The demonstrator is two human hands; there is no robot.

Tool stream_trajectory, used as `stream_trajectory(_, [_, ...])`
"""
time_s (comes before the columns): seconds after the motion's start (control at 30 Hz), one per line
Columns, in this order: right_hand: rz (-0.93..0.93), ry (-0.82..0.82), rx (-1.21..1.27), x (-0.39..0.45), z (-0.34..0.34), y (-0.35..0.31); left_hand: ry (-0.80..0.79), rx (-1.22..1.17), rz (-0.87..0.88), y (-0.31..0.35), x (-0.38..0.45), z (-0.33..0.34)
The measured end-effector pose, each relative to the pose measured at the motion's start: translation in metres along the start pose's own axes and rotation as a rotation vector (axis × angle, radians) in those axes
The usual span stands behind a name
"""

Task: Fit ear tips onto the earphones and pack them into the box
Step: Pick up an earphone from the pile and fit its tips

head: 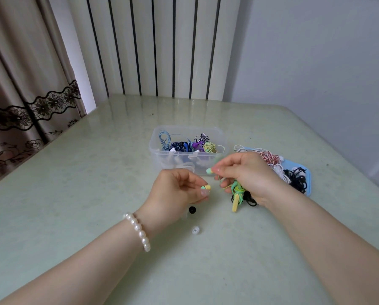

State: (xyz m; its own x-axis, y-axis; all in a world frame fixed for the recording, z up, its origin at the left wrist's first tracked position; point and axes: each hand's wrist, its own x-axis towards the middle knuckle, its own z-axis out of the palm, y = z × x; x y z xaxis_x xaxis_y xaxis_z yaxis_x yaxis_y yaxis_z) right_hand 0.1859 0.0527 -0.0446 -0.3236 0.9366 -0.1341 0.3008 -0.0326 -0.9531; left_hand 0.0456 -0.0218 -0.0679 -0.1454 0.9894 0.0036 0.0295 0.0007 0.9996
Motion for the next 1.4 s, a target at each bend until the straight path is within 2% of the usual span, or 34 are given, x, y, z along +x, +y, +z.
stream_trajectory(0.17, [-0.087,0.087,-0.448,0.005,0.005,0.008,0.007,0.297,0.073,-0.004,-0.002,0.002])
stream_trajectory(0.3, [-0.189,0.132,-0.775,-0.001,0.014,0.009,0.031,0.388,0.116,-0.006,-0.001,0.002])
stream_trajectory(0.47, [-0.264,0.134,-0.928,0.002,0.013,0.011,0.051,0.45,0.13,-0.008,0.0,0.003])
stream_trajectory(0.53, [-0.324,0.153,-0.873,0.004,0.008,0.01,0.043,0.397,0.106,-0.007,0.001,0.002])
stream_trajectory(0.63, [-0.42,0.164,-0.607,0.001,0.0,-0.003,0.051,0.232,0.039,-0.006,0.003,0.0])
stream_trajectory(0.7, [-0.435,0.05,-0.518,-0.005,-0.003,-0.011,0.058,0.079,-0.024,-0.005,0.004,0.0])
stream_trajectory(0.83, [-0.387,-0.188,-0.581,-0.013,0.004,-0.01,0.04,-0.11,-0.116,-0.001,0.004,-0.003])
stream_trajectory(1.07, [-0.439,-0.144,-0.591,-0.005,0.0,-0.007,-0.024,-0.225,-0.14,0.005,0.005,-0.011])
stream_trajectory(1.23, [-0.462,-0.08,-0.457,-0.005,0.004,-0.002,-0.092,-0.295,-0.154,0.012,0.006,-0.017])
stream_trajectory(1.3, [-0.456,-0.036,-0.3,-0.004,0.003,-0.004,-0.066,-0.245,-0.139,0.015,0.008,-0.022])
stream_trajectory(1.33, [-0.449,-0.017,-0.208,-0.003,0.0,-0.005,-0.024,-0.141,-0.1,0.016,0.009,-0.025])
stream_trajectory(1.4, [-0.426,-0.003,-0.052,-0.002,-0.005,-0.008,0.071,0.235,0.024,0.016,0.012,-0.034])
